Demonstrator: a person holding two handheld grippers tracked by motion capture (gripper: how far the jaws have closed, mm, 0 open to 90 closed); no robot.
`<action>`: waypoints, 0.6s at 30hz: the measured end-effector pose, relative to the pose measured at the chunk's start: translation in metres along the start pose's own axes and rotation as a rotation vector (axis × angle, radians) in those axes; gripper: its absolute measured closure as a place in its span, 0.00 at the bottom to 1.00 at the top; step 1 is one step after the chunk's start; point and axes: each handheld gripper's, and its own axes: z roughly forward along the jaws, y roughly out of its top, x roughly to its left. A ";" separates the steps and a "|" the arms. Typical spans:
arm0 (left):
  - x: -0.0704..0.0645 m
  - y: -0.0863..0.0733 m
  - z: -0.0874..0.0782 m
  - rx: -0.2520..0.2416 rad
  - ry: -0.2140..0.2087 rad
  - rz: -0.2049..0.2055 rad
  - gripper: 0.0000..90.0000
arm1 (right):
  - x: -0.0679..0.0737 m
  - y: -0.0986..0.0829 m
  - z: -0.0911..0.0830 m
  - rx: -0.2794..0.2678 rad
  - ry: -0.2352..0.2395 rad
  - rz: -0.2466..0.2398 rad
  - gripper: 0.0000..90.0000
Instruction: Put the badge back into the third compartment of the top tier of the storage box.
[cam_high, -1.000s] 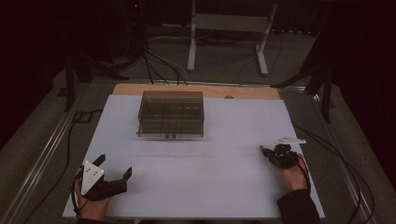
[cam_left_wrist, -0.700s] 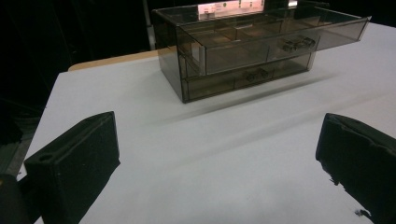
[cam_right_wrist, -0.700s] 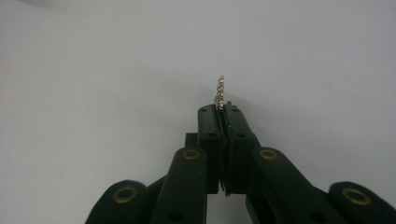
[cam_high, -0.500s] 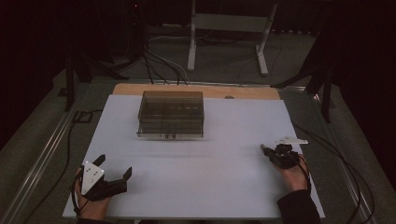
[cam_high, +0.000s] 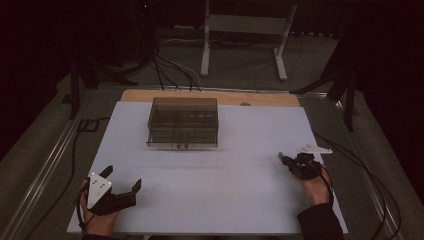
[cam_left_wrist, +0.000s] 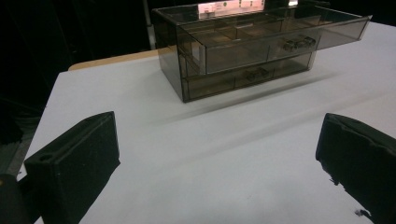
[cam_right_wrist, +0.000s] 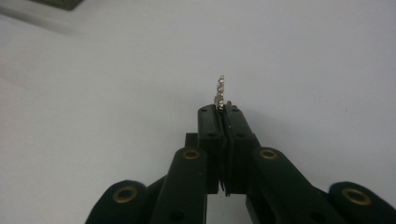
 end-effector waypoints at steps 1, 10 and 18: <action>0.000 0.000 0.000 0.001 0.000 0.000 0.00 | 0.002 0.002 -0.002 -0.009 0.003 -0.001 0.98; 0.000 0.000 0.000 0.000 0.000 0.001 0.00 | 0.009 0.010 -0.008 -0.035 0.016 -0.016 0.98; 0.000 0.000 0.000 0.001 0.000 0.001 0.00 | 0.015 0.016 -0.011 -0.047 0.020 -0.028 0.98</action>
